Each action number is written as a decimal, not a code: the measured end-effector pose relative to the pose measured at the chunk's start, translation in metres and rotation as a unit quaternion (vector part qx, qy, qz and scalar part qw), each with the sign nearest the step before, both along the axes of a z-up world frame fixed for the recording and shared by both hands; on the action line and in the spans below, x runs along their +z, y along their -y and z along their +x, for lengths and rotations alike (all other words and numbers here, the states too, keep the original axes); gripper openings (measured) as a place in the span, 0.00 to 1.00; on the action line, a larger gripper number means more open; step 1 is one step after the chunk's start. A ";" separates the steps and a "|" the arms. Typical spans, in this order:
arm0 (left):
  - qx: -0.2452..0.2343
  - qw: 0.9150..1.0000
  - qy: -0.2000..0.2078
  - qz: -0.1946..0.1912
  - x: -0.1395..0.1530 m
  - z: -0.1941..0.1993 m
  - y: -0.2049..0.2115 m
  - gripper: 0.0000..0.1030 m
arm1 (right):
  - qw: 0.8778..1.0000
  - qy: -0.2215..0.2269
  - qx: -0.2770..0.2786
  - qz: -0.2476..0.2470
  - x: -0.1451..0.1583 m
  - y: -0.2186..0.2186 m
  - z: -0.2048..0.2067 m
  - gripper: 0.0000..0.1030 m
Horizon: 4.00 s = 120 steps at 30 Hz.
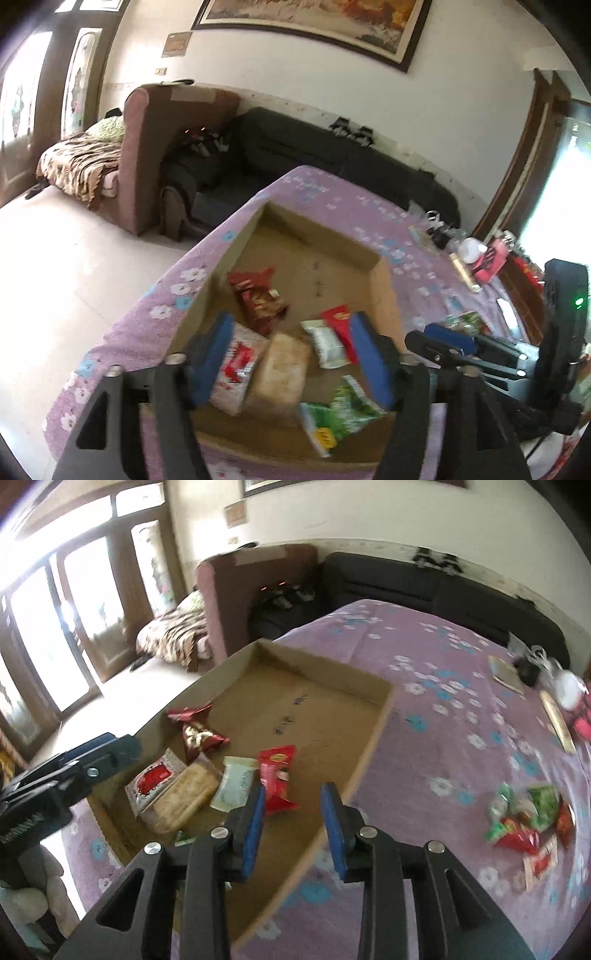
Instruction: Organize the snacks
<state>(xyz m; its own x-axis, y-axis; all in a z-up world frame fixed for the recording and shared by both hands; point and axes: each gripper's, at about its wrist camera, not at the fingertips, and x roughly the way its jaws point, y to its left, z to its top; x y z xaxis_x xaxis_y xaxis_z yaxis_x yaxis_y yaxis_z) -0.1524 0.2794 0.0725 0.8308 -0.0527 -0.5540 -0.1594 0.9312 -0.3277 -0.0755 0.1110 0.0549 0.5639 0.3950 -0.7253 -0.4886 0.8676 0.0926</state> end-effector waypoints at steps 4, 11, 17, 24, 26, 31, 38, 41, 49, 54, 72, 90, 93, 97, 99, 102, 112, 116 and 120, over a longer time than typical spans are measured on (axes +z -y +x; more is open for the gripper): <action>-0.045 0.998 0.034 -0.030 0.022 -0.013 0.025 0.90 | 0.998 0.000 -0.047 0.029 0.010 0.045 -0.010 0.30; -0.127 0.988 0.088 -0.022 0.081 -0.056 0.082 0.90 | 0.990 0.041 -0.111 0.072 0.058 0.139 -0.044 0.29; -0.141 0.979 0.145 0.029 0.178 -0.108 0.113 0.89 | 0.969 0.084 -0.169 0.158 0.138 0.243 -0.094 0.30; -0.070 0.941 0.274 0.187 0.341 -0.183 0.150 0.90 | 0.938 0.213 -0.207 0.177 0.266 0.321 -0.171 0.30; -0.021 0.919 0.305 0.249 0.377 -0.197 0.163 0.94 | 0.929 0.246 -0.218 0.170 0.304 0.335 -0.187 0.30; 0.051 0.874 0.348 0.337 0.432 -0.217 0.188 1.00 | 0.915 0.281 -0.254 0.140 0.357 0.356 -0.212 0.30; -0.031 0.902 0.284 0.323 0.378 -0.170 0.207 0.88 | 0.916 0.266 -0.268 0.136 0.342 0.369 -0.217 0.34; -0.096 0.926 0.230 0.283 0.350 -0.123 0.215 0.74 | 0.928 0.226 -0.259 0.141 0.309 0.367 -0.191 0.34; -0.213 0.956 0.097 0.178 0.210 0.005 0.237 0.74 | 0.959 0.016 -0.230 0.165 0.115 0.341 -0.079 0.34; -0.255 0.956 0.026 0.145 0.129 0.049 0.246 0.55 | 0.959 -0.071 -0.227 0.155 0.026 0.323 -0.040 0.34; -0.280 0.943 -0.091 0.153 0.000 0.129 0.228 0.50 | 0.960 -0.119 -0.252 0.043 -0.060 0.234 0.082 0.34; -0.421 0.873 -0.107 0.223 -0.051 0.159 0.360 0.50 | 0.962 -0.136 -0.161 0.171 -0.067 0.298 0.061 0.02; -0.440 0.859 -0.100 0.242 -0.054 0.164 0.370 0.50 | 0.963 -0.140 -0.146 0.181 -0.063 0.309 0.057 0.01; -0.480 0.833 -0.114 0.252 -0.064 0.164 0.385 0.50 | 0.962 -0.124 -0.161 0.182 -0.057 0.320 0.057 0.01; -0.499 0.823 -0.123 0.242 -0.067 0.160 0.390 0.46 | 0.961 -0.126 -0.172 0.178 -0.061 0.324 0.060 0.01; -0.513 0.817 -0.137 0.225 -0.064 0.151 0.390 0.34 | 0.958 -0.128 -0.191 0.174 -0.064 0.331 0.062 0.02; -0.474 0.837 -0.127 0.243 -0.068 0.117 0.363 0.39 | 0.959 -0.139 -0.185 0.166 -0.067 0.333 0.066 0.17; -0.448 0.854 -0.129 0.233 -0.070 0.111 0.356 0.39 | 0.965 -0.138 -0.177 0.138 -0.066 0.323 0.060 0.17; -0.427 0.869 -0.136 0.210 -0.071 0.102 0.341 0.23 | 0.975 -0.136 -0.142 0.102 -0.061 0.308 0.045 0.22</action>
<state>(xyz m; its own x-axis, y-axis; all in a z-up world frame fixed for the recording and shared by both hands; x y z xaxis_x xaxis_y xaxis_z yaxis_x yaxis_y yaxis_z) -0.0504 -0.0620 0.0014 0.4233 -0.3315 -0.8432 0.6297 0.7768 0.0107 -0.0309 -0.1968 -0.0057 0.4701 0.4018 -0.7859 -0.1640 0.9146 0.3695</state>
